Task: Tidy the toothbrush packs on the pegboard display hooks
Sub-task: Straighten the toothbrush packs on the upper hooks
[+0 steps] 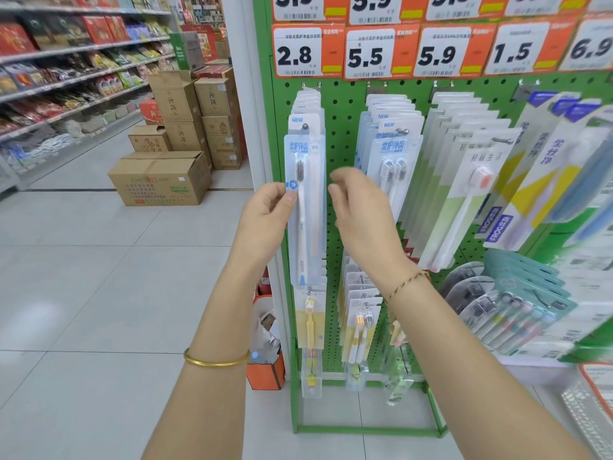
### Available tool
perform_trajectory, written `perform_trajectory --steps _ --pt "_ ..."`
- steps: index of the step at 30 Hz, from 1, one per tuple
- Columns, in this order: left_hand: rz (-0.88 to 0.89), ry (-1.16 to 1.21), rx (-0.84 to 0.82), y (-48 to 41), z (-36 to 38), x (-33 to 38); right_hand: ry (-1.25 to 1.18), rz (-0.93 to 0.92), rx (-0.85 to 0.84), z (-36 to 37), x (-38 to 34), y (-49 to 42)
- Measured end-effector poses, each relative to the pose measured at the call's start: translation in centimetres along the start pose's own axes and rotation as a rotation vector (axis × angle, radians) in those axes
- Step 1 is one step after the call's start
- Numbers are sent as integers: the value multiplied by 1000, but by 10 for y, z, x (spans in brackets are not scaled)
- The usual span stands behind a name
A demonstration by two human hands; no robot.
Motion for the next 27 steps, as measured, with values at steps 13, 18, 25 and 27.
perform_trajectory --steps 13,18,25,27 --pt "-31 -49 64 -4 -5 -5 -117 32 125 2 -9 -38" --pt "-9 -16 109 -1 -7 -2 -186 59 120 5 -6 -42" --pt "19 2 149 3 -5 4 -136 49 162 8 -8 -42" --pt "29 -19 164 4 -5 5 -127 30 206 8 -9 -38"
Point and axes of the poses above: each hand's wrist, its own y-axis away from the middle knuckle, its own z-axis out of the palm, x = y × z, the point moved 2 cm from there along -y, towards the middle knuckle, and after that the axes turned 14 degrees about -x, right-handed, at the moved point
